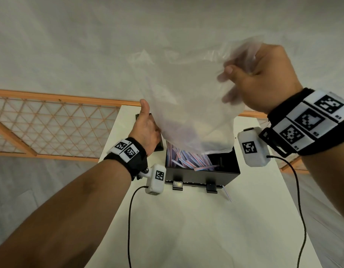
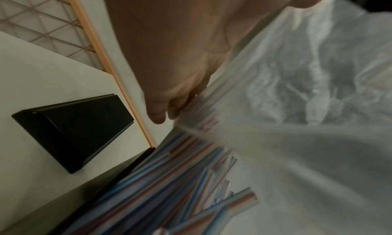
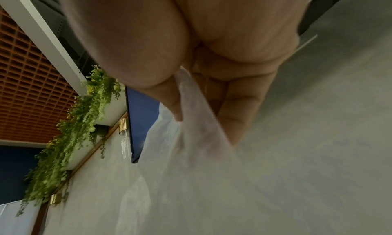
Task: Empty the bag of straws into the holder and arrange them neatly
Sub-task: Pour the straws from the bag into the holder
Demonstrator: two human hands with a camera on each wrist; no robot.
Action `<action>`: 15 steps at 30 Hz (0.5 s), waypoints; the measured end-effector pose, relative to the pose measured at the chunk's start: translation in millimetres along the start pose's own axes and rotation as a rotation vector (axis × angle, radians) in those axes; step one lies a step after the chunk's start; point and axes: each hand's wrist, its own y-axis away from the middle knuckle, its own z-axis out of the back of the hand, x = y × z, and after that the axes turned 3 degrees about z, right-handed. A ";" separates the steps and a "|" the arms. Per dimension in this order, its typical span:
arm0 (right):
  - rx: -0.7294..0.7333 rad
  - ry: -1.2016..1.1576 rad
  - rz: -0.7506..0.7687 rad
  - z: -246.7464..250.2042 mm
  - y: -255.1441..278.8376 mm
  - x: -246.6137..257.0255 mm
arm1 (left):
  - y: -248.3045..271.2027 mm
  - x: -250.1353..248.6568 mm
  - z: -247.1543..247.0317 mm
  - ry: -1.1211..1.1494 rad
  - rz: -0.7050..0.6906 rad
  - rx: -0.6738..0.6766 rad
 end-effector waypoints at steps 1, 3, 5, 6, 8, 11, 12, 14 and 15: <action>0.001 -0.004 0.004 1.2 0.1 1.7 | -3.0 2.0 1.1 0.008 -0.008 0.013; -0.003 0.002 0.013 3.4 0.0 3.6 | -10.6 5.8 3.1 0.010 -0.015 0.033; -0.030 0.016 0.019 6.7 -0.2 4.3 | -15.9 9.0 4.2 -0.001 -0.001 0.040; -0.016 0.034 0.023 7.9 -0.2 4.4 | -18.2 11.5 4.6 0.000 0.000 0.043; 0.002 0.060 0.020 11.5 0.2 2.8 | -20.0 18.2 2.1 -0.012 0.006 0.057; 0.016 0.100 0.005 17.5 -1.2 0.2 | -17.3 31.7 -6.4 -0.074 0.015 0.059; 0.030 0.115 -0.009 19.8 -1.6 -0.7 | -17.0 35.7 -8.2 -0.097 0.013 0.055; 0.028 0.130 -0.029 26.3 -2.3 -2.8 | -18.5 41.4 -9.7 -0.135 0.031 0.091; 0.017 0.131 -0.032 29.3 -2.2 -4.1 | -19.4 42.2 -9.1 -0.147 0.062 0.124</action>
